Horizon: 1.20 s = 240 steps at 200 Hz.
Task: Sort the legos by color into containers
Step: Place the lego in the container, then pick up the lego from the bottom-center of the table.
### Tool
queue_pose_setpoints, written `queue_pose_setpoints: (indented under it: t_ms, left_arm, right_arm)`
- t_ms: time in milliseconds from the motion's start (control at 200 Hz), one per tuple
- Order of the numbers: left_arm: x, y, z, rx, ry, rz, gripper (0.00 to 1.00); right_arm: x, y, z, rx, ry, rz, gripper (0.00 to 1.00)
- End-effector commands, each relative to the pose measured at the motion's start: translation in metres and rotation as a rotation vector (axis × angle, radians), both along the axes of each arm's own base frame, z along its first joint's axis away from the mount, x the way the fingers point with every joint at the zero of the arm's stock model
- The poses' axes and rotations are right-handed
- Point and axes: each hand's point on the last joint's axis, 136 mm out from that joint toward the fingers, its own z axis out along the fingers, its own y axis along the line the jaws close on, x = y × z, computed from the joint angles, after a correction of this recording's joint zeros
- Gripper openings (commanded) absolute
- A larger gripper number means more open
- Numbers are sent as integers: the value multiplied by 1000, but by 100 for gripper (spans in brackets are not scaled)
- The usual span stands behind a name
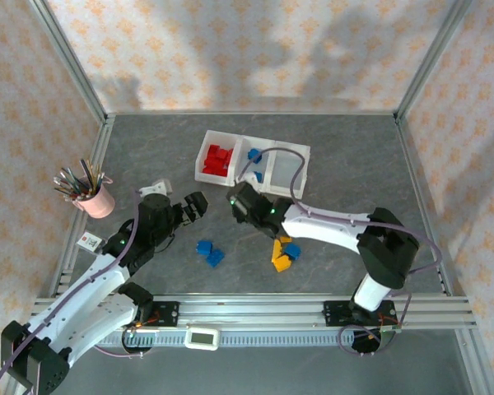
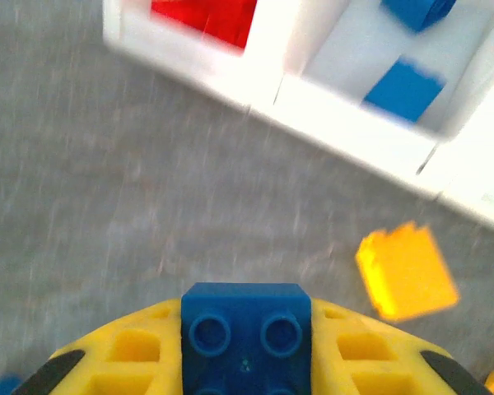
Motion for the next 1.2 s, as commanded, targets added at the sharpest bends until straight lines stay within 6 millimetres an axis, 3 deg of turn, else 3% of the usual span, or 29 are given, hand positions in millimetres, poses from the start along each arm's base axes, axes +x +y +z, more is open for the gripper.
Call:
queue_pose_setpoints:
  t_ms: [0, 180, 475, 576, 676, 796, 901, 1196]
  left_arm:
    - [17, -1, 31, -2, -98, 20, 99]
    - [32, -2, 40, 5, -119, 40, 99]
    - [52, -2, 43, 7, -124, 59, 99]
    - [55, -3, 41, 9, -119, 55, 99]
    - [57, -2, 41, 8, -116, 56, 99]
    - [57, -2, 41, 3, -115, 53, 99]
    - [55, 0, 41, -2, -114, 55, 99]
    - [33, 14, 34, 19, -81, 76, 99]
  right_arm:
    - [35, -8, 13, -41, -59, -50, 27]
    - [90, -13, 19, -37, -78, -116, 27]
    - [167, -26, -14, -100, -47, -223, 28]
    - [182, -26, -23, -93, -23, -224, 38]
    - [189, -23, -8, -85, -49, -220, 48]
    - [184, -21, 19, -38, -83, -198, 55]
    - [166, -15, 36, 12, -85, -149, 57]
    - [63, 11, 32, -6, -69, 56, 65]
